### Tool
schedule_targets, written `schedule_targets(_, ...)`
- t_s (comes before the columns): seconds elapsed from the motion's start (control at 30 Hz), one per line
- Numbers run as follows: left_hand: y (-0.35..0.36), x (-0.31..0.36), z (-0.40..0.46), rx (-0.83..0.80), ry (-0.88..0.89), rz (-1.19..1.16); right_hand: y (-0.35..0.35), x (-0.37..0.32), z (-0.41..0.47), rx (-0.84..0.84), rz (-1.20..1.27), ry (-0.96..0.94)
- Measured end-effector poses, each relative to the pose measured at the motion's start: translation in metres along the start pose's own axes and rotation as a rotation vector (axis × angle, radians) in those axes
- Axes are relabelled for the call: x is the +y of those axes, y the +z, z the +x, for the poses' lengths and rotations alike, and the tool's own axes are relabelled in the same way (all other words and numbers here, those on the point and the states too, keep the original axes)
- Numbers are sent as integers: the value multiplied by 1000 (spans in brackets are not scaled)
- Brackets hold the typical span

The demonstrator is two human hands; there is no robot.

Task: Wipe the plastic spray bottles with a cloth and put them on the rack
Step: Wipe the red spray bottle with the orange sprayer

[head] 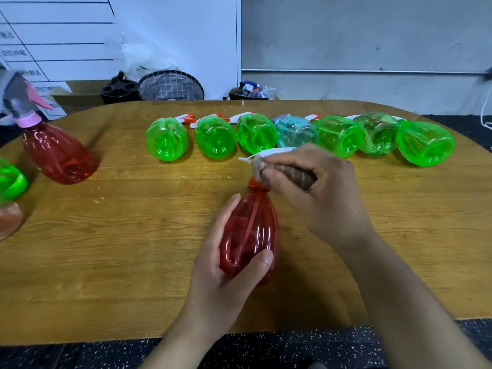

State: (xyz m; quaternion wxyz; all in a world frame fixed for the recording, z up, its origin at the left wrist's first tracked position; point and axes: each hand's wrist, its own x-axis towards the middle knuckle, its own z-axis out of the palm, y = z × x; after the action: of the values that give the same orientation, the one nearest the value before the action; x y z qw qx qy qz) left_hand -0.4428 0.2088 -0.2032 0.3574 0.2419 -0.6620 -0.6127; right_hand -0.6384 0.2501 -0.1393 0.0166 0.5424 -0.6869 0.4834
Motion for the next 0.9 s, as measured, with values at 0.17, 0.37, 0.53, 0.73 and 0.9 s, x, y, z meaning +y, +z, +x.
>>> schedule_targets(0.17,0,1,0,-15,13,8,-5,3,0,132,-96,22)
schedule_targets(0.37,1,1,0,-11,11,-10,-2,2,0,110,-63,-17)
schedule_targets(0.53,1,1,-1,22,-15,-47,-10,9,2,126,-138,32)
schedule_targets(0.73,1,0,2,60,-40,-80,-23,4,3,-159,-160,53)
schedule_targets(0.9,3,2,0,60,-26,-41,-13,4,2,120,-201,-2)
